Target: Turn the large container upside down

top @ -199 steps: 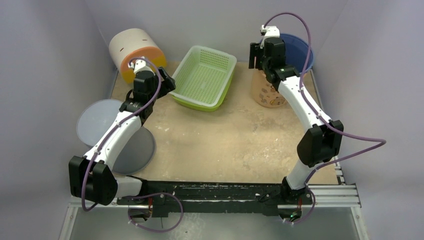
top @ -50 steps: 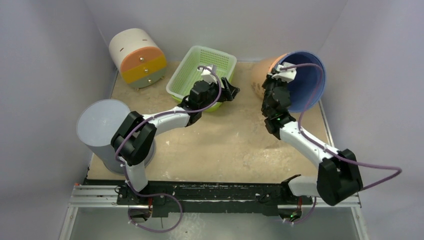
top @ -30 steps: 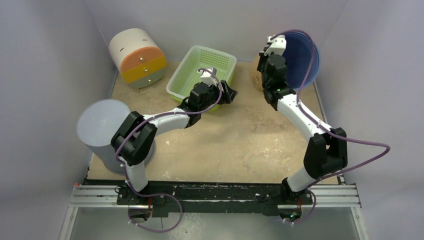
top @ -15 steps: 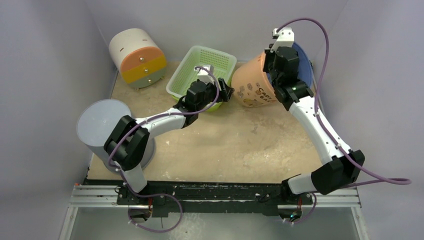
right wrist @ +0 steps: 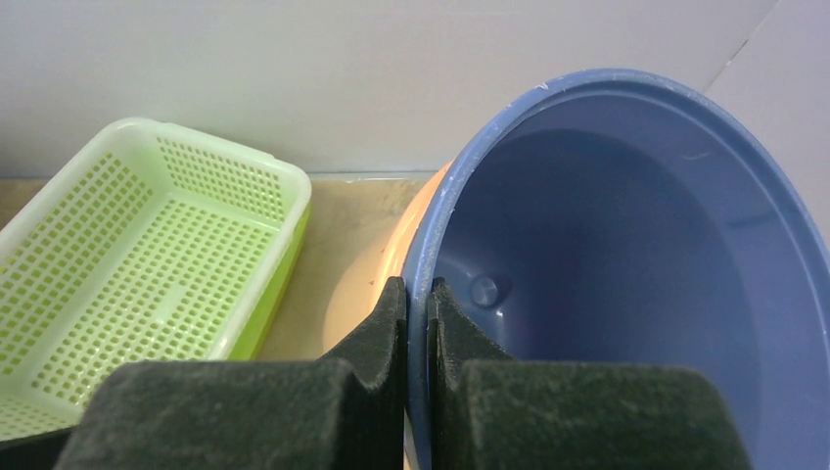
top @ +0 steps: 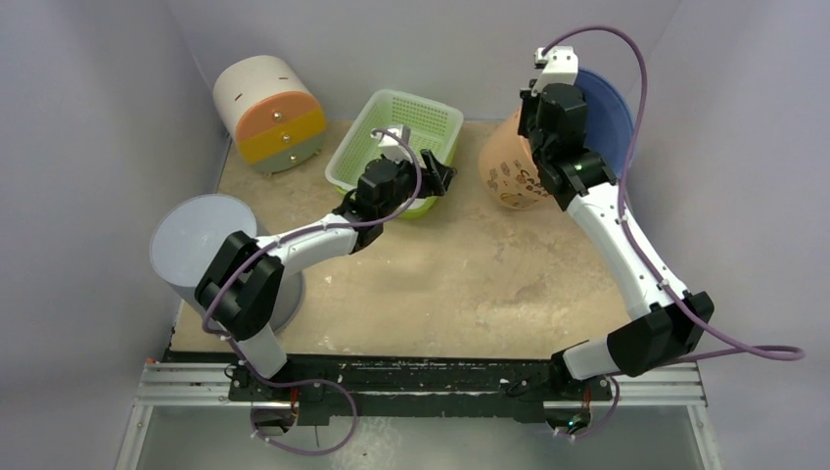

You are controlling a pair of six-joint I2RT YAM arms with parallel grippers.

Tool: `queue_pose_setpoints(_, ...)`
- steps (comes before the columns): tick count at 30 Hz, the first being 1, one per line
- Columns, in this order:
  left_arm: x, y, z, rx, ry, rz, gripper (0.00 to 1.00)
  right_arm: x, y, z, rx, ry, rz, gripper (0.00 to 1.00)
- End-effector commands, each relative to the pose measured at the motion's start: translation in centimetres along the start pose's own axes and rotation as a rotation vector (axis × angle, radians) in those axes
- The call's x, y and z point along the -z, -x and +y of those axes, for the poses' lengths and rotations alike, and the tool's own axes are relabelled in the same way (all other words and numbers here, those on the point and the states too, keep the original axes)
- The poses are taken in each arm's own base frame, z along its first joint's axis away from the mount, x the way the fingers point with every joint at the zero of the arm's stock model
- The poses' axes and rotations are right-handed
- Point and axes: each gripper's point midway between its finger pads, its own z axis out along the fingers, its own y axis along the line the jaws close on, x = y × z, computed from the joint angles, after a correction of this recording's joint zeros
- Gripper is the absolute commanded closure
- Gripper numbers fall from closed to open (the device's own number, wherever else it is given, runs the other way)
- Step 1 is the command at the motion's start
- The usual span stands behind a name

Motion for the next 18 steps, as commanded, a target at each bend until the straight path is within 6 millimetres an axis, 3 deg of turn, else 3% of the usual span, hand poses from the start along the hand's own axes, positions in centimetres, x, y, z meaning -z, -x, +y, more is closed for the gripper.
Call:
queue_pose_setpoints(1, 2.3, 9.2, -7.0, 0.177, -0.259, -0.271, 0.23, 2.0, 7.6, 0.7, -0.124, 0.084, -0.229, 1.0)
queue_pose_setpoints(6, 4.6, 12.7, -12.9, 0.421, -0.6, -0.354, 0.23, 1.3, 7.3, 2.2, -0.121, 0.144, -0.213, 1.0)
queue_pose_setpoints(12, 3.1, 12.4, -14.3, 0.508, -0.692, -0.328, 0.23, 1.2, 6.6, 4.0, -0.138, 0.23, -0.197, 1.0)
queue_pose_setpoints(18, 0.7, 10.2, -14.4, 0.483, -0.661, -0.266, 0.23, 1.6, 6.0, 5.0, -0.16, 0.291, -0.181, 1.0)
